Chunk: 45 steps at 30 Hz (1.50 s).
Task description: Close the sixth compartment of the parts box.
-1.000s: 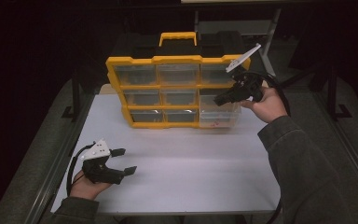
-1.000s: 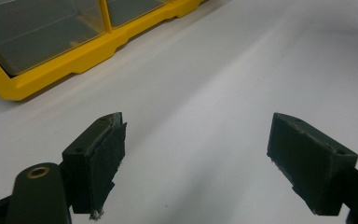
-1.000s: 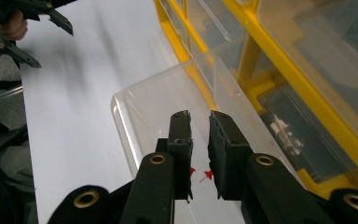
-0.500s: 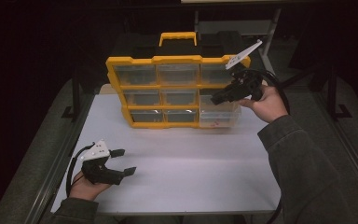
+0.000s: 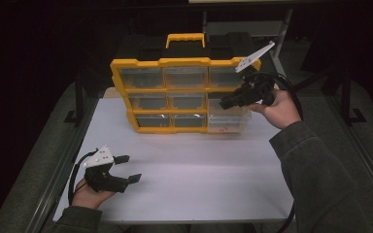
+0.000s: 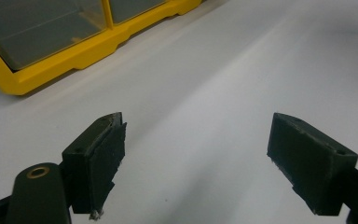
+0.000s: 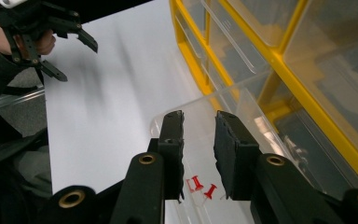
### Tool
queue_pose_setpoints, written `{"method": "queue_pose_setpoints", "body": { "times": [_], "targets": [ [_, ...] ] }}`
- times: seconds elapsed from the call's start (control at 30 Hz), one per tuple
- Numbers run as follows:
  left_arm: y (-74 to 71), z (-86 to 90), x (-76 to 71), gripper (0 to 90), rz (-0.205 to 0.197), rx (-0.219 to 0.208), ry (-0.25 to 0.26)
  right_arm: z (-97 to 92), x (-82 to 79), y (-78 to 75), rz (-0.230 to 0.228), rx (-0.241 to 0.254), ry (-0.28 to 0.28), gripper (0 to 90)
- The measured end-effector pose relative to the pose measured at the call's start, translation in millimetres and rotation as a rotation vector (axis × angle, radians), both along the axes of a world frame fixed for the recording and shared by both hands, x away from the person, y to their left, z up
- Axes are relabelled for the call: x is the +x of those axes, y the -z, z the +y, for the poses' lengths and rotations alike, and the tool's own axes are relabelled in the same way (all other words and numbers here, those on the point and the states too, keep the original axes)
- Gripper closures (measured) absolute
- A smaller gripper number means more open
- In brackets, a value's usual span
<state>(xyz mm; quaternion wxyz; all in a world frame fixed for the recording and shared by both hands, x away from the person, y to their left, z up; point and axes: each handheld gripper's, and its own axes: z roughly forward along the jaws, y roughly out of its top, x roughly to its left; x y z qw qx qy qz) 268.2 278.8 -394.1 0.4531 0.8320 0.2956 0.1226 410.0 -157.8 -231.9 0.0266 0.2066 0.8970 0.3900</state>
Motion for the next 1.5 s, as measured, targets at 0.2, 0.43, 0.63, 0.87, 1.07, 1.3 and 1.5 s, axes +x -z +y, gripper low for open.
{"method": "queue_pose_setpoints", "body": {
  "times": [0.2, 0.43, 0.63, 0.87, 1.07, 1.3, 1.5],
  "targets": [
    [-0.2, 1.3, -1.7, 18.6, 0.001, -0.015, -0.01, 4.1, -5.6, -2.0, 0.009, 0.012, -0.02, 71.4],
    [0.1, 1.5, -2.9, 18.5, 0.002, -0.012, -0.013, 8.5, -15.7, -5.3, -0.006, 0.028, -0.051, 73.2],
    [0.4, 1.7, -4.4, 18.4, 0.003, -0.007, -0.016, 9.7, -25.2, -2.6, -0.002, 0.03, -0.078, 75.2],
    [0.9, 1.1, -5.4, 18.3, 0.0, -0.006, -0.02, 9.3, -35.2, 7.6, -0.004, 0.018, -0.097, 80.8],
    [0.1, 0.2, -5.7, 18.3, 0.002, 0.0, -0.019, 9.5, -42.3, 17.1, -0.005, 0.005, -0.1, 84.1],
    [-0.4, -1.6, -3.9, 18.3, 0.001, 0.003, -0.008, 3.1, -45.3, 28.8, 0.008, -0.012, -0.084, 86.1],
    [-1.2, -3.3, -3.1, 18.3, -0.001, -0.001, -0.004, -2.7, -44.6, 37.4, 0.019, -0.023, -0.07, 86.9]
  ]
}}
